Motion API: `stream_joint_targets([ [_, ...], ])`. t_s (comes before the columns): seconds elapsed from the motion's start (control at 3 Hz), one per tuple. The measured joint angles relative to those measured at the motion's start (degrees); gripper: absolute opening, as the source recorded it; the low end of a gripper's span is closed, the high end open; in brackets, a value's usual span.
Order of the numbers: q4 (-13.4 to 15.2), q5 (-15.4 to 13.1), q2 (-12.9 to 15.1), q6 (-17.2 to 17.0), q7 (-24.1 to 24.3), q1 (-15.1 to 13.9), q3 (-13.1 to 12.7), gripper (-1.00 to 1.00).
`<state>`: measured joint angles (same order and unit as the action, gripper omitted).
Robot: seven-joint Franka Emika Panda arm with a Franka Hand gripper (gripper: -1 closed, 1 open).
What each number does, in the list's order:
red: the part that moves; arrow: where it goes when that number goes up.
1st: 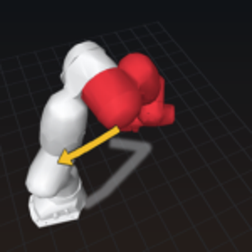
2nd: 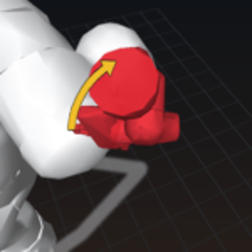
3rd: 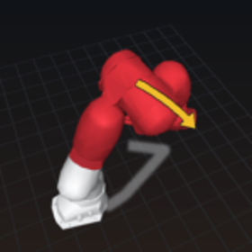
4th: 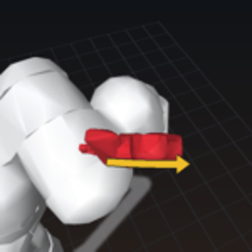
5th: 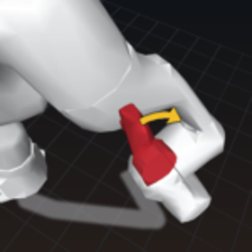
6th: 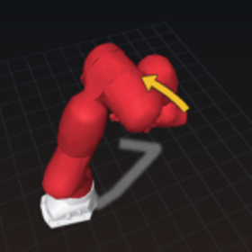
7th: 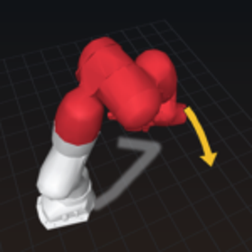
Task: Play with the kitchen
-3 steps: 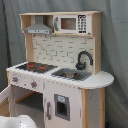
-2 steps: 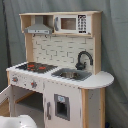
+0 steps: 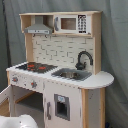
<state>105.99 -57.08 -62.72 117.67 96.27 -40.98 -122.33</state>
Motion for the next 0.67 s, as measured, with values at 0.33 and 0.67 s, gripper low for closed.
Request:
stream_joint_targets([
  [0.33, 0.6, 2.1, 0.0, 0.0, 5.2, -2.3, -1.2, 1.00],
  [0.67, 2.0, 4.9, 0.0, 0.1, 9.9, -3.4, -2.3, 1.00],
])
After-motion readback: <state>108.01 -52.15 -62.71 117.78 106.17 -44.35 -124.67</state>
